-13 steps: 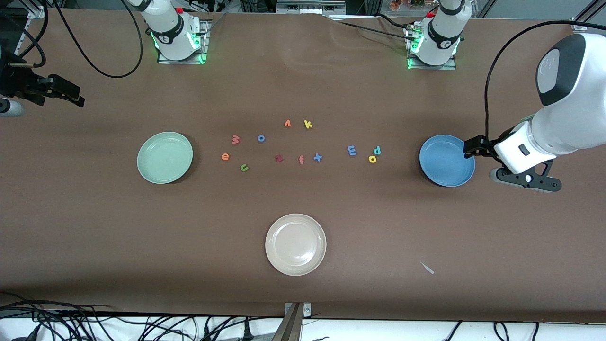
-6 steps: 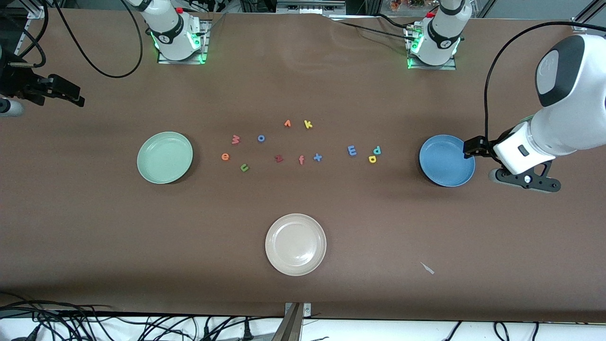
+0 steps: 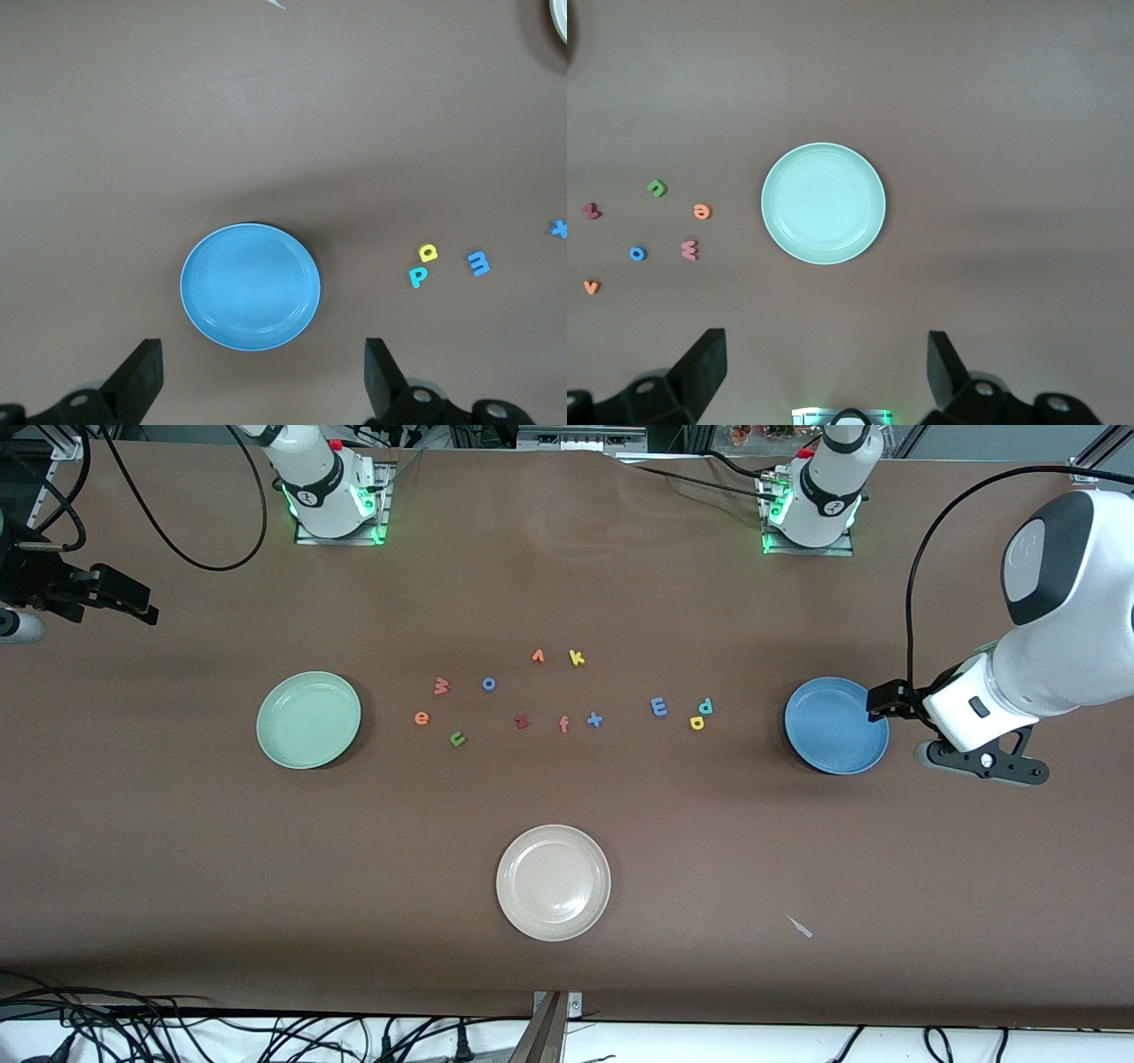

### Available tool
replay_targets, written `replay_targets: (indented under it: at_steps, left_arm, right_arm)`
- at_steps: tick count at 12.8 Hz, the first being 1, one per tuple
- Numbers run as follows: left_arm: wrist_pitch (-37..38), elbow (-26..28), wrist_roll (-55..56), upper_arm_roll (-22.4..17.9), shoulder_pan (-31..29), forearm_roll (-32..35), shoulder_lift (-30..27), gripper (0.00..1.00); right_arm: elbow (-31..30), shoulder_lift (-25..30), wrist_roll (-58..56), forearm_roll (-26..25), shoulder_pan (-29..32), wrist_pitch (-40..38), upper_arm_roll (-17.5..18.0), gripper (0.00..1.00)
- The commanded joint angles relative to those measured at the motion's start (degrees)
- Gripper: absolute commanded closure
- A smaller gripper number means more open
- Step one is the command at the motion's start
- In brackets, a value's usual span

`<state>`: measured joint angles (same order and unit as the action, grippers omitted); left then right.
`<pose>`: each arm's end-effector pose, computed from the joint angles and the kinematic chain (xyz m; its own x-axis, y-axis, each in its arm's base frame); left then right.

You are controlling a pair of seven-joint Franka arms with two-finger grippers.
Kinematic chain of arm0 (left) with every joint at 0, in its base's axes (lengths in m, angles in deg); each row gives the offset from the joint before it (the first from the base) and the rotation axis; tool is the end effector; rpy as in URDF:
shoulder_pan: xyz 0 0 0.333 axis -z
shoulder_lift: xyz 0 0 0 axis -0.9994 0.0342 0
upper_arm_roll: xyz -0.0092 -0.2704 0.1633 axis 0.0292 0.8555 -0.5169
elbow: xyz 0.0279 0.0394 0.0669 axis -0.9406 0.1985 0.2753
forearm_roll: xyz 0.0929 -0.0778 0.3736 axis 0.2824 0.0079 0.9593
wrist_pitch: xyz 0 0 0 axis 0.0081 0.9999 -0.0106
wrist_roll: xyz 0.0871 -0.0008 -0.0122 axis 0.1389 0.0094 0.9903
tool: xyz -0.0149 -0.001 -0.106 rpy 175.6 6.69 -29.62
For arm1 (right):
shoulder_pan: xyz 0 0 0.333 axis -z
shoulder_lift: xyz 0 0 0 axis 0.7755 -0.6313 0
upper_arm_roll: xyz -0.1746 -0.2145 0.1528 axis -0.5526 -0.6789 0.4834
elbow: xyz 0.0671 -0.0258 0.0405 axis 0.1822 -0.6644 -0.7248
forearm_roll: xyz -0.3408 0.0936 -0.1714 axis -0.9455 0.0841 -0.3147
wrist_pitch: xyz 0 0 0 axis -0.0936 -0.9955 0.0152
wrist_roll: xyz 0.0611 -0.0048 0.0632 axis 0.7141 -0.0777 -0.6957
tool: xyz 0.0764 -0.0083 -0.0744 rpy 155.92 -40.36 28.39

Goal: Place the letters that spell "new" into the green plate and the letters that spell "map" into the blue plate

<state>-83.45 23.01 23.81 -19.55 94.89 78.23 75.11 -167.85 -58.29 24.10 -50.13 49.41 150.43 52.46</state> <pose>0.6272 -0.0693 0.5055 0.9703 -0.1909 -0.1485 -0.1892 -0.9816 0.0253 0.5327 -0.0181 0.5982 0.9953 -0.0281 -0.0925 -0.0294 -0.9995 -0.0134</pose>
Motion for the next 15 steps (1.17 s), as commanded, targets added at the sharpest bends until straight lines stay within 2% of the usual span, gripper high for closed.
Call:
replay_targets:
  at_steps: [1,15]
  left_arm:
    - [0.2,0.2,0.3,-0.4,0.4,-1.4,-0.3,0.00]
    - [0.1,0.8,-0.9,-0.4,0.3,-0.6,-0.2,0.01]
  right_arm:
    - [1.1,-0.3,-0.3,0.9,0.1,-0.3,-0.1,0.00]
    - [1.1,-0.3,-0.3,0.9,0.1,-0.3,-0.1,0.00]
